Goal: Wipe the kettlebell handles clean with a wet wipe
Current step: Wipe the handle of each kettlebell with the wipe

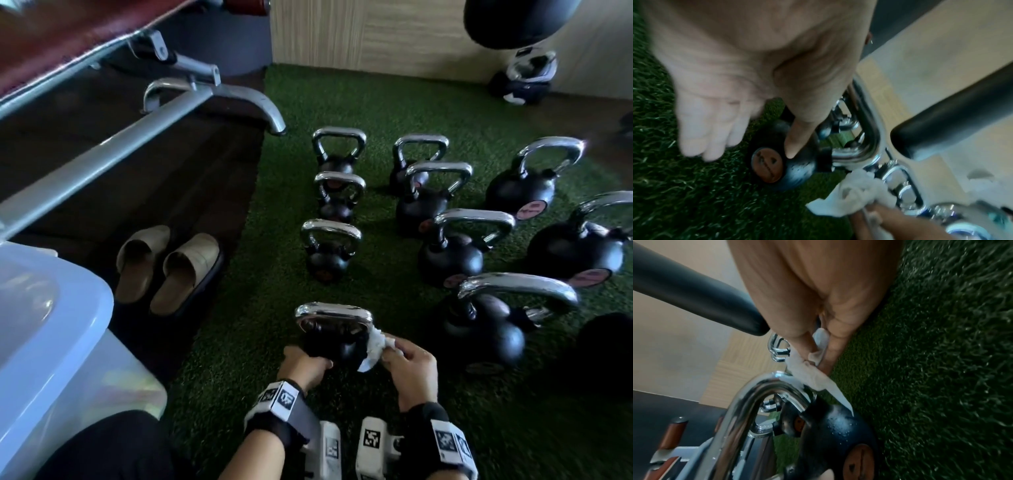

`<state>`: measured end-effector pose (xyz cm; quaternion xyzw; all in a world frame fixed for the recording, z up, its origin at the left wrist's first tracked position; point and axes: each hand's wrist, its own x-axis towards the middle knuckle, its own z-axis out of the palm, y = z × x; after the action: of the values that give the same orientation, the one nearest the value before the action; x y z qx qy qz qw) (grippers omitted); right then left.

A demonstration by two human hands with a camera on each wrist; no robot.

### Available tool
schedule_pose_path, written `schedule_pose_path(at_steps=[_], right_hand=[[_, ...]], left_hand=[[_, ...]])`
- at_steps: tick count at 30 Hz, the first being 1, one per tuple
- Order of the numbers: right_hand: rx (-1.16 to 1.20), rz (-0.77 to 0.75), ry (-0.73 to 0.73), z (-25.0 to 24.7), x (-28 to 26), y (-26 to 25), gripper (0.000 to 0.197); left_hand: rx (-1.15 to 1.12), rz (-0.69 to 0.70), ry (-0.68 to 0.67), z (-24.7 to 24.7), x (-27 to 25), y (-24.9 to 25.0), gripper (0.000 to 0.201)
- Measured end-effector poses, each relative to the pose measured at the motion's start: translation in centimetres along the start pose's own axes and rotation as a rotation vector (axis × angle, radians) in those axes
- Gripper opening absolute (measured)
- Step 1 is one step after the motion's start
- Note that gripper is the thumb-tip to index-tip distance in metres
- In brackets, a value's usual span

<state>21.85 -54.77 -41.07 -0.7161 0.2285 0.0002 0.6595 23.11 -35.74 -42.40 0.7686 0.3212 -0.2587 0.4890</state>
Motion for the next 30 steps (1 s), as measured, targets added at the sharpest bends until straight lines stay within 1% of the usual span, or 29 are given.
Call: schedule_pose_path(at_steps=[2, 3, 4, 7, 9, 11, 12, 14, 15, 17, 18, 19, 20, 21, 22, 23, 24, 25, 26, 27, 30], right_hand=[[-0.023, -0.033, -0.079, -0.3, -0.6, 0.0, 0.032], [-0.044, -0.054, -0.12, -0.2, -0.9, -0.3, 0.032], [-0.07, -0.08, -0.157, 0.0, -1.2, -0.7, 0.031], [-0.142, -0.133, -0.269, 0.9, -1.7, -2.0, 0.031], [-0.208, -0.174, -0.293, 1.5, -1.9, -2.5, 0.027], [-0.313, -0.231, -0.268, 2.0, -1.9, -2.3, 0.024], [-0.372, -0.264, -0.249, 2.2, -1.9, -2.1, 0.025], [-0.444, -0.308, -0.249, 2.3, -2.1, -2.0, 0.032], [-0.442, -0.301, -0.306, 2.3, -2.1, -1.9, 0.034], [-0.428, -0.239, -0.442, 2.0, -1.7, -1.6, 0.029], [-0.436, -0.185, -0.47, 1.8, -1.6, -1.6, 0.025], [-0.442, -0.132, -0.433, 1.6, -1.2, -1.5, 0.022], [-0.439, -0.089, -0.343, 1.5, -0.8, -1.2, 0.019], [-0.447, -0.053, -0.222, 1.5, -0.3, -1.0, 0.014], [-0.457, -0.033, -0.112, 1.5, -0.1, -0.9, 0.011], [-0.472, -0.021, -0.049, 1.7, 0.0, -1.0, 0.018], [-0.472, -0.009, -0.042, 2.1, 0.1, -1.0, 0.028], [-0.452, 0.011, -0.063, 2.6, 0.3, -1.2, 0.035], [-0.429, 0.031, -0.092, 3.3, 0.4, -1.3, 0.04], [-0.41, 0.043, -0.111, 4.0, 0.7, -1.2, 0.042], [-0.446, 0.0, -0.091, 5.7, 1.3, -0.5, 0.038]], left_hand=[[-0.157, -0.052, -0.124, -0.4, -1.5, -0.3, 0.04], [-0.244, -0.061, -0.196, -0.5, -2.3, -0.2, 0.027], [-0.326, -0.05, -0.234, -0.6, -3.0, 0.0, 0.023], [-0.621, 0.014, -0.326, -0.5, -4.2, 0.7, 0.029], [-0.755, 0.032, -0.385, -0.6, -4.6, 1.0, 0.034], [-0.818, 0.058, -0.429, -0.8, -5.0, 1.0, 0.032], [-0.832, 0.08, -0.442, -0.9, -5.0, 0.9, 0.028], [-0.781, 0.132, -0.438, -1.3, -5.1, 0.6, 0.02], [-0.729, 0.147, -0.417, -1.7, -4.9, 0.4, 0.018], [-0.629, 0.146, -0.339, -3.2, -4.2, 0.0, 0.014], [-0.594, 0.16, -0.282, -4.3, -3.9, -0.1, 0.015], [-0.581, 0.192, -0.21, -5.5, -3.5, -0.2, 0.018], [-0.542, 0.244, -0.102, -6.7, -3.2, -0.2, 0.02], [-0.442, 0.323, 0.06, -7.9, -3.2, 0.1, 0.02], [-0.3, 0.418, 0.259, -8.8, -3.6, 0.5, 0.02], [-0.202, 0.516, 0.453, -9.1, -4.2, 1.2, 0.022], [-0.184, 0.622, 0.6, -9.0, -5.0, 2.0, 0.023], [-0.214, 0.723, 0.69, -8.4, -5.6, 2.9, 0.024], [-0.233, 0.813, 0.732, -7.6, -6.0, 3.8, 0.025], [-0.225, 0.89, 0.721, -6.4, -5.9, 4.4, 0.026], [-0.042, 1.017, 0.556, -3.8, -4.8, 5.0, 0.031]])
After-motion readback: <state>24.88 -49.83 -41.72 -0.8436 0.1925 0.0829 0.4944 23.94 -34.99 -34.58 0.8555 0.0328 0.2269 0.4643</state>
